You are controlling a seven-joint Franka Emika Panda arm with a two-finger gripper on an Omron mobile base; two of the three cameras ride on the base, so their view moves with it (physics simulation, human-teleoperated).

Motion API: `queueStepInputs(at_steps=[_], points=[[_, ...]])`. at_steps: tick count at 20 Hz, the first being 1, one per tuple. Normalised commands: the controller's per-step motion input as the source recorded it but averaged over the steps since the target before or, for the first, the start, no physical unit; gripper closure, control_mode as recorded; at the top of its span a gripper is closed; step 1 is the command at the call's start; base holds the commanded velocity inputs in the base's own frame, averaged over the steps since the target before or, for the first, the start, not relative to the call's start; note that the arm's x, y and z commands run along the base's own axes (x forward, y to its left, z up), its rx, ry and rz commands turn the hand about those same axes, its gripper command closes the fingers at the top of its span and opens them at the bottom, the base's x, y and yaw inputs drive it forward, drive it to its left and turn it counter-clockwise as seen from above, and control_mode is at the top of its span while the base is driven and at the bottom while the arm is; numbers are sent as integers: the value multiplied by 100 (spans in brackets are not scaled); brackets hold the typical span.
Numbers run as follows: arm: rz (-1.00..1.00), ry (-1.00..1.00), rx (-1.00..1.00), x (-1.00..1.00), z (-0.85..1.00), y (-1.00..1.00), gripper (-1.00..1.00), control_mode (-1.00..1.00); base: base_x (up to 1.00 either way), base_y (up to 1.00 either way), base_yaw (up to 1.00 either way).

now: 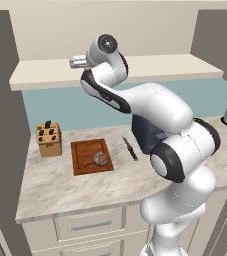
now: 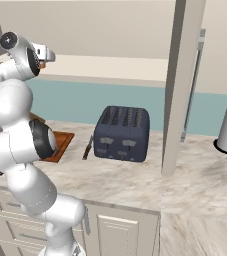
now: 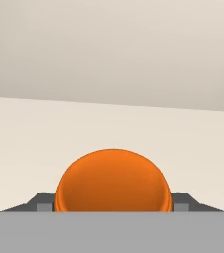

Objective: Pick the bread, place it on the cutting board, pick the jam, place it on the counter, and close the cabinet.

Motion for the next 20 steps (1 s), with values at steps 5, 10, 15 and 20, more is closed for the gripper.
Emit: queueStepInputs(at_steps=[5,10,15,20], points=[[0,0,0,0,4,0,100,-100,0,0,0],[0,0,0,-9,14,-4,100,-100,0,0,0],[0,0,0,-21,6,-11,100,-100,0,0,0],[0,0,0,-37,0,-23,100,-100,0,0,0]])
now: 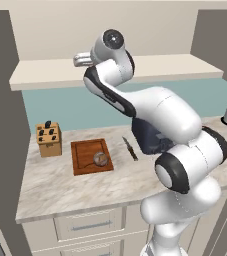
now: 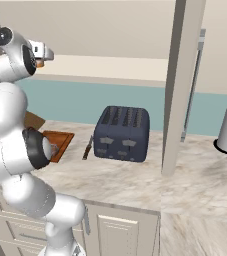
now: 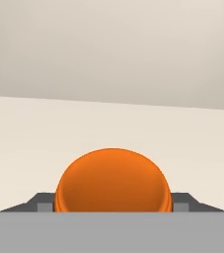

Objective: Pick the bread, place it on the cutting board, pick the jam, place it on the counter, and close the cabinet.

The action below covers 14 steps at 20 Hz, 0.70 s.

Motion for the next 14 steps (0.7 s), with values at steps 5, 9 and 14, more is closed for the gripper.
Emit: queueStepInputs(at_steps=[5,9,14], points=[[0,0,0,-45,0,-29,100,-100,0,0,0],[0,0,0,-44,0,-24,100,-100,0,0,0],[0,0,0,-47,0,-26,100,-100,0,0,0]])
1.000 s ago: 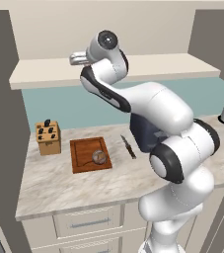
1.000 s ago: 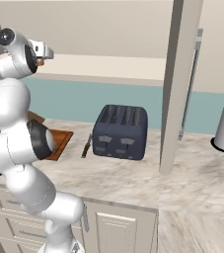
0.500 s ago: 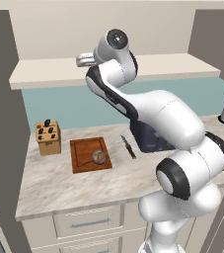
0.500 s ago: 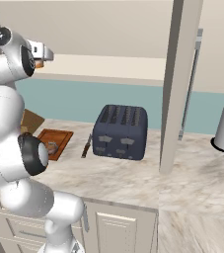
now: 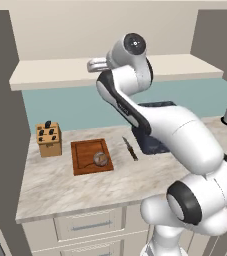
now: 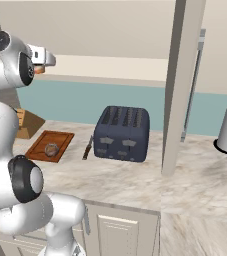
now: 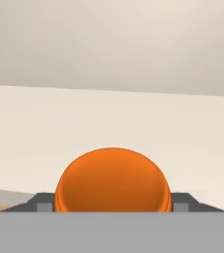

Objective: Pick the bread, place it on the cutting board, pick the jam, place it on the counter, and close the cabinet.

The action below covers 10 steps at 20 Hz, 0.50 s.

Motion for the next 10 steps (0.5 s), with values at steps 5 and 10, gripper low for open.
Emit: queueStepInputs(at_steps=[5,10], points=[[0,0,0,-48,0,-26,100,-100,0,0,0],[0,0,0,-49,-2,-27,100,-100,0,0,0]])
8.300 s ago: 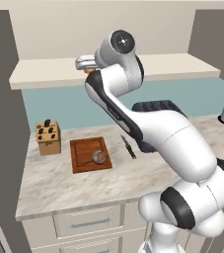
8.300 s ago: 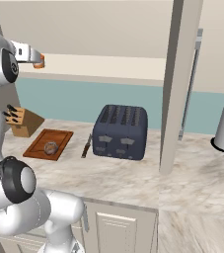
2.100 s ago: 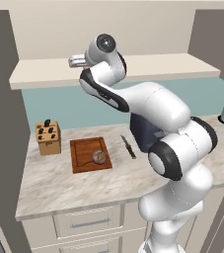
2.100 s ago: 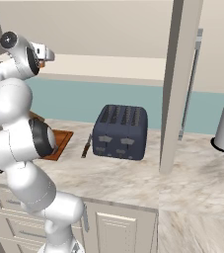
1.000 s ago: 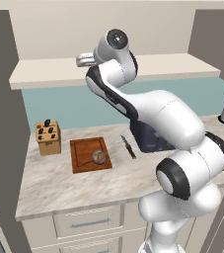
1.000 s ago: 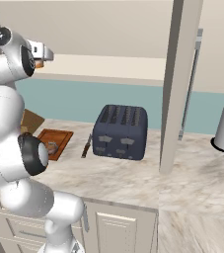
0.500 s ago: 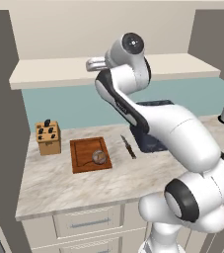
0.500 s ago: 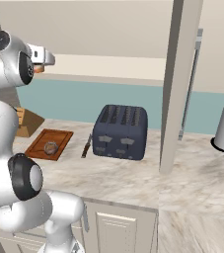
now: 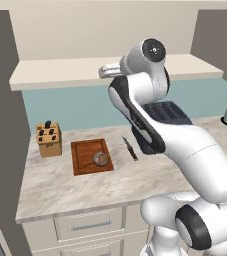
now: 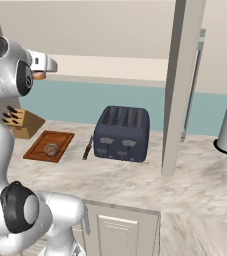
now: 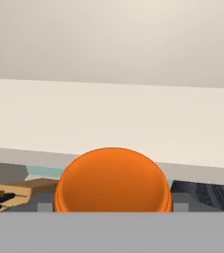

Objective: Pick the bread, place it on the cutting board, pick the jam, place it on the counter, and close the cabinet.

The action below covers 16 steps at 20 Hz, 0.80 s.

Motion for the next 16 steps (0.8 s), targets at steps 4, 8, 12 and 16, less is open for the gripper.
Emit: queueStepInputs(at_steps=[4,8,12,16], points=[[0,0,0,-49,-6,-29,100,-100,0,0,0],[0,0,0,-43,-10,-30,100,-100,0,0,0],[0,0,0,-31,-11,-28,100,-100,0,0,0],[0,0,-1,-26,-15,-28,100,-100,0,0,0]])
